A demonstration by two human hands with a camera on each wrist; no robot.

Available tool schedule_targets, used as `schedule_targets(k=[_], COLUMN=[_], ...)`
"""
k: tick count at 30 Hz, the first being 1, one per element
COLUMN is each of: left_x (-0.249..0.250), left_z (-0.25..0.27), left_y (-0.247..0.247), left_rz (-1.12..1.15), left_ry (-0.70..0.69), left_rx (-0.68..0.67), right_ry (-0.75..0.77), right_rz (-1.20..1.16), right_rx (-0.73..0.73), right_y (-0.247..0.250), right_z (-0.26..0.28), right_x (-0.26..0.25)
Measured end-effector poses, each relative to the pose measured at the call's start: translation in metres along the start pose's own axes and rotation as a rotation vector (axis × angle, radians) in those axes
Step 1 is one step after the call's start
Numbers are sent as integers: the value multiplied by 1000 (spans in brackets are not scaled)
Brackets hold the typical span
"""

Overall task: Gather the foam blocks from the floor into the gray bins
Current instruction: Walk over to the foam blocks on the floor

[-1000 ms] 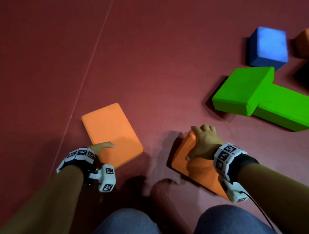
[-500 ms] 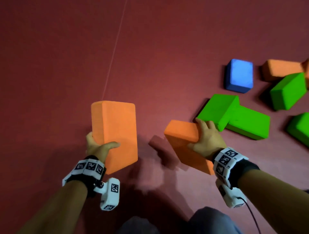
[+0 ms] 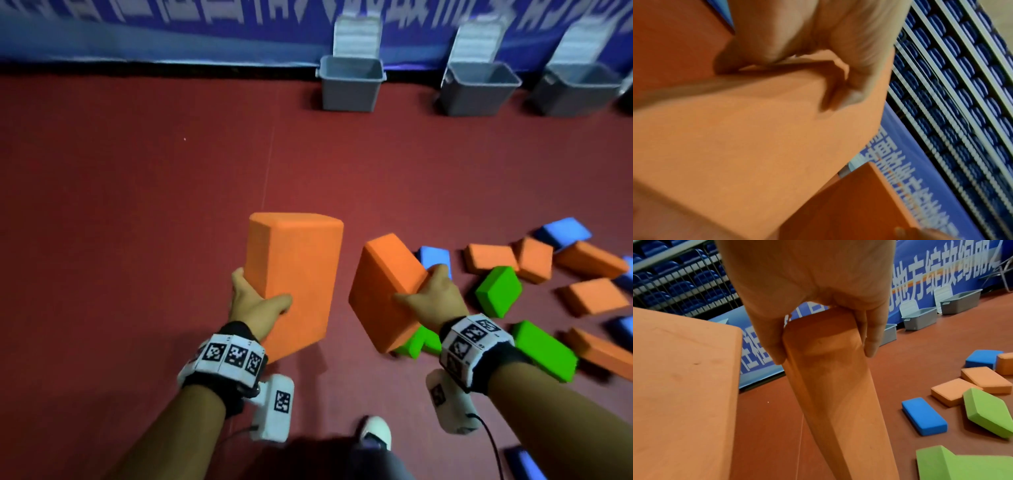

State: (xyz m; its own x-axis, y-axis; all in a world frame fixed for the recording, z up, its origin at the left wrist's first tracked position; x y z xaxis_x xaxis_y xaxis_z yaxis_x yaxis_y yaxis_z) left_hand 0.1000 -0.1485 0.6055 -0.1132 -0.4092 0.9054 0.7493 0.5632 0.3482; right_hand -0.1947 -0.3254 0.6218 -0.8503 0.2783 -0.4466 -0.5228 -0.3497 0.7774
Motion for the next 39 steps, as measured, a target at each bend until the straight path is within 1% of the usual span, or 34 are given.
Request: schedule_targets(k=[3, 5, 6, 8, 11, 13, 16, 20, 23, 25, 29, 30, 31, 33, 36, 39], left_x=[43, 69, 82, 108, 144, 169, 207, 257, 284, 294, 318, 328, 331, 355, 398, 413], left_z=[-37, -66, -83, -117, -166, -199, -250, -319, -385, -436, -545, -577, -587, -632, -696, -774], left_y=[-31, -58, -69, -86, -96, -103, -110, -110, -125, -136, -166, -174, -177, -187, -213, -240], left_rz=[26, 40, 45, 69, 101, 161, 253, 221, 241, 210, 208, 185, 165, 130, 231, 357], left_ry=[-30, -50, -60, -80, -87, -85, -92, -161, -182, -190, -236, -216, -189, -155, -189, -172], left_rx=[-73, -118, -117, -77, 27, 62, 132, 222, 199, 181, 98, 83, 70, 94, 82, 96], right_ry=[-8, -17, -21, -23, -6, 16, 50, 59, 75, 85, 80, 69, 67, 44, 45, 25], right_rz=[-24, -22, -20, -27, -50, -77, -37, 5, 2, -3, -17, -20, -21, -39, -64, -100], right_rx=[25, 60, 74, 92, 78, 73, 113, 126, 128, 129, 142, 151, 152, 166, 194, 200], right_y=[36, 58, 67, 87, 113, 132, 160, 180, 186, 188, 194, 199, 201, 209, 231, 251], right_z=[-19, -43, -59, -94, -148, -180, -228, -290, -343, -384, -467, -493, -500, -543, -596, -651], right_x=[-30, -48, -58, -79, -118, -145, -187, -239, -279, -309, -375, -395, -404, -437, -482, -511])
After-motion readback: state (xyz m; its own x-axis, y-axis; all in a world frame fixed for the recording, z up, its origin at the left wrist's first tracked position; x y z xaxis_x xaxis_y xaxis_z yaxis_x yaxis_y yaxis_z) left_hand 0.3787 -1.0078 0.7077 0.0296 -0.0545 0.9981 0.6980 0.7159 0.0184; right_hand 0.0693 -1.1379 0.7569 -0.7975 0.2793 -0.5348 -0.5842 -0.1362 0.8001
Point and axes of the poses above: each hand's wrist, its own z-axis away from the middle knuckle, its own y-axis out of the back of the hand, x = y × z, the point moved 10 cm from there along -z, towards the middle knuckle, and after that the axes turned 13 degrees about -y, right-handed, at the moved point
